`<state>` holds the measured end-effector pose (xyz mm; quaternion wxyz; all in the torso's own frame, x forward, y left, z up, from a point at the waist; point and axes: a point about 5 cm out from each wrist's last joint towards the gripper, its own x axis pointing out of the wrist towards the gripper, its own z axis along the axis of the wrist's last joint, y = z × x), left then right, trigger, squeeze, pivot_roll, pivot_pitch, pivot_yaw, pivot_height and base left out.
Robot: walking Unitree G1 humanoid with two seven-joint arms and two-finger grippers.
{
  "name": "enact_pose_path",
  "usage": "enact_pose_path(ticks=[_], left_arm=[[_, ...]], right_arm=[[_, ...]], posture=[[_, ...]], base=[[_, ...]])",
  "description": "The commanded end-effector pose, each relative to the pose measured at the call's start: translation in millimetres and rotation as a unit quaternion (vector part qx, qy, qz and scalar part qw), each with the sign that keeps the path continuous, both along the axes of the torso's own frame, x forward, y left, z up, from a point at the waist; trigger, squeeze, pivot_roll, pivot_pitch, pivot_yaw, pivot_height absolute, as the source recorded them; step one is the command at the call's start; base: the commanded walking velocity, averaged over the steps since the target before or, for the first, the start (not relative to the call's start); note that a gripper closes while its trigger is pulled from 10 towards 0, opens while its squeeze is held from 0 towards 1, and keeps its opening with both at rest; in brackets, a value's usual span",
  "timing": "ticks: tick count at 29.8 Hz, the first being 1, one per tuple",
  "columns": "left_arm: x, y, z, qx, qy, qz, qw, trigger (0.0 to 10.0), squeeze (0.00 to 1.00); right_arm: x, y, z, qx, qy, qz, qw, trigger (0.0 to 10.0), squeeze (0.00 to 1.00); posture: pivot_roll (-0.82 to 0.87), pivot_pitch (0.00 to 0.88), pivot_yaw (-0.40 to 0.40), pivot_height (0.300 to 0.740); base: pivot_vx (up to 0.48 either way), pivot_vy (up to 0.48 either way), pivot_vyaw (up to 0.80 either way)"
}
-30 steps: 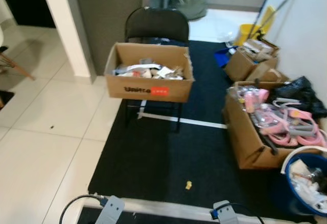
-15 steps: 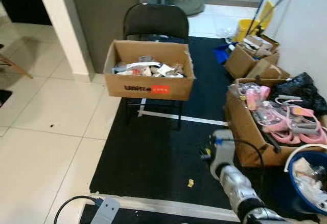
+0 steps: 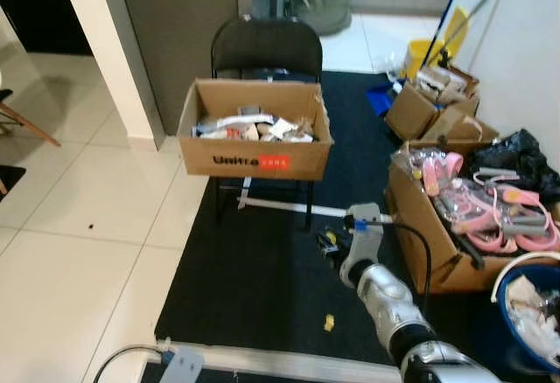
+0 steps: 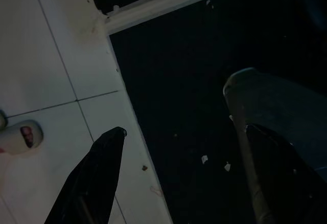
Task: Picking trash to rubbish bin
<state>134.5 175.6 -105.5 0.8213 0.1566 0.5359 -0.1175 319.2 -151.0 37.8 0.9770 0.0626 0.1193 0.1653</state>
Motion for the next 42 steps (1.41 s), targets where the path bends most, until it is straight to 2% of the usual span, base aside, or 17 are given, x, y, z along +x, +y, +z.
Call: enact_pose_path(ticks=[1, 11, 20, 29, 37, 40, 42], left_arm=[[-19.3, -0.7, -6.4, -0.004, 0.04, 0.003, 0.999, 10.0, 0.0], [-20.0, -1.7, -6.7, -0.006, 0.043, 0.002, 0.999, 10.0, 0.0], [-20.0, -1.9, -6.7, -0.005, 0.042, -0.001, 0.999, 10.0, 0.0], [-20.8, -1.1, -6.9, -0.002, 0.043, -0.005, 0.999, 10.0, 0.0], [-20.2, -0.5, -6.6, -0.001, 0.043, -0.007, 0.999, 10.0, 0.0], [-19.6, 0.7, -6.4, 0.002, 0.042, -0.009, 0.999, 10.0, 0.0], [-19.5, 1.1, -6.3, 0.003, 0.042, -0.009, 0.999, 10.0, 0.0]], right_arm=[[-1.4, 1.2, -2.6, 0.0, 0.007, 0.002, 1.0, 10.0, 0.0], [-3.3, 0.3, -5.9, -0.01, 0.017, 0.006, 1.0, 10.0, 0.0], [-2.2, 1.3, -6.1, -0.009, 0.025, 0.009, 1.0, 10.0, 0.0], [-1.6, 2.5, -3.7, -0.006, 0.013, 0.01, 1.0, 10.0, 0.0], [1.0, 12.2, 2.2, 0.008, -0.002, 0.04, 0.999, 10.0, 0.0], [3.2, 24.7, 7.5, 0.019, -0.015, 0.064, 0.998, 10.0, 0.0], [4.5, 27.5, 9.2, 0.02, -0.017, 0.066, 0.997, 10.0, 0.0]], posture=[[0.04, 0.092, 0.003, 0.74], [0.04, 0.082, -0.006, 0.74], [0.04, 0.078, -0.004, 0.74], [0.04, 0.071, -0.003, 0.74], [0.05, 0.063, -0.004, 0.74], [0.06, 0.044, -0.004, 0.74], [0.06, 0.044, -0.004, 0.74]], base=[[0.352, 0.0, 0.0], [0.375, 0.0, 0.0], [0.387, 0.0, -0.8], [0.387, 0.0, 0.0], [0.388, 0.0, 0.0], [0.386, 0.0, 0.0], [0.382, 0.0, 0.0]])
